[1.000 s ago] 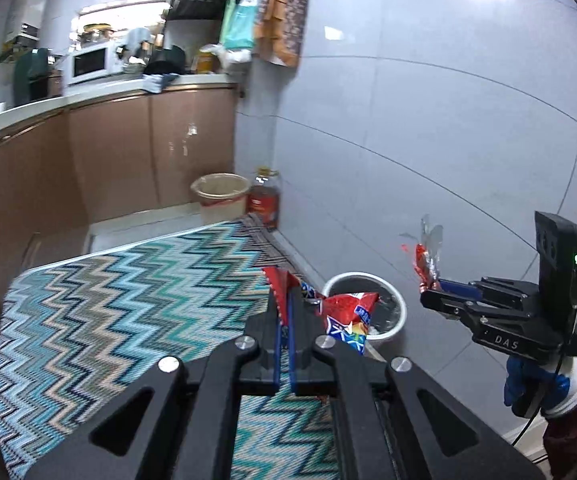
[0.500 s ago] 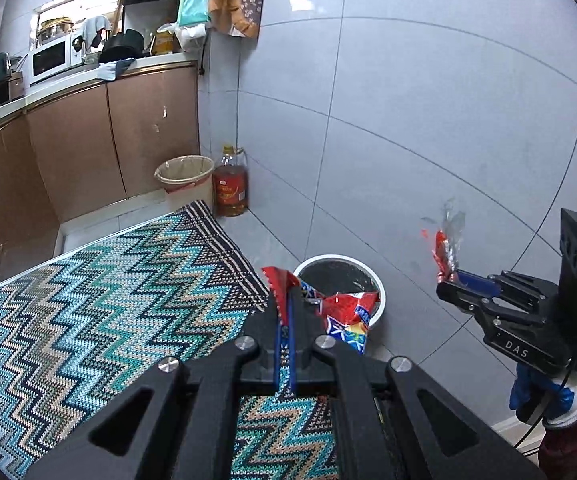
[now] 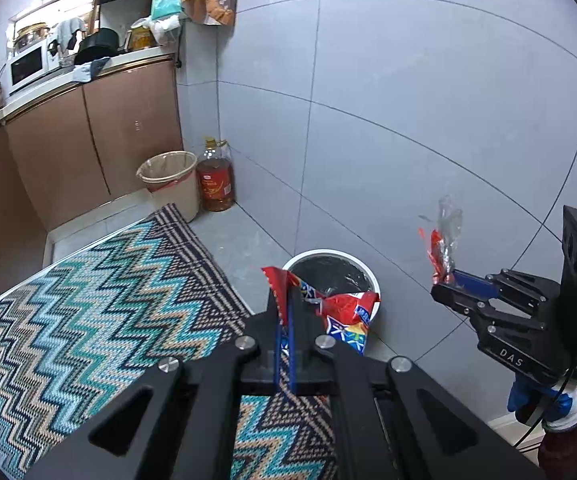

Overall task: Collect trash
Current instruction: 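Carry the red wrapper and plastic bottle with both tools over the white bin, then open both tools to drop the wrapper and bottle into the bin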

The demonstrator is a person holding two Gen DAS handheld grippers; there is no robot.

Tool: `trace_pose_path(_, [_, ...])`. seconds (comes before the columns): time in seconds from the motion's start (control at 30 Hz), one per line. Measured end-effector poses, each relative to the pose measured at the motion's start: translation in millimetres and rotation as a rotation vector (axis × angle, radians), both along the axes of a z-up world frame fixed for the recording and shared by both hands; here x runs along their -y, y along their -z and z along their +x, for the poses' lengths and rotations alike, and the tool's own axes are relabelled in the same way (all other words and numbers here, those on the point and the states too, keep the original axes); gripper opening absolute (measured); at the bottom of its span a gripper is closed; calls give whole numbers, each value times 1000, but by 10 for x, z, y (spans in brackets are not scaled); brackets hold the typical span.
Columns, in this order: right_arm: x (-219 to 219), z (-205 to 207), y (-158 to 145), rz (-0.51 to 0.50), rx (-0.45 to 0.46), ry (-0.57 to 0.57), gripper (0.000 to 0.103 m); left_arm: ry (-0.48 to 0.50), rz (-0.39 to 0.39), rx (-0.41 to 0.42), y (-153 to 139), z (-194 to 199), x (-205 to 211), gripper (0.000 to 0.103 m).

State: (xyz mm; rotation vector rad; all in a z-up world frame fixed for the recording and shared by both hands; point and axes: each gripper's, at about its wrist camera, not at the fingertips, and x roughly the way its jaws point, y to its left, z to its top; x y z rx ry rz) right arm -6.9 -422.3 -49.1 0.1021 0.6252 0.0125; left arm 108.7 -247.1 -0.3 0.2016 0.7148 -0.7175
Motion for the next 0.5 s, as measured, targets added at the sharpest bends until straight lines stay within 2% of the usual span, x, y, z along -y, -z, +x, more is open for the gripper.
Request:
trace_pose_path(0.3, [227, 177, 116, 31, -26, 22, 20, 60, 22, -10, 110, 185, 464, 2])
trace_pose_path(0.5, [577, 452, 262, 86, -62, 42, 21, 86, 60, -52, 309, 498, 932, 2])
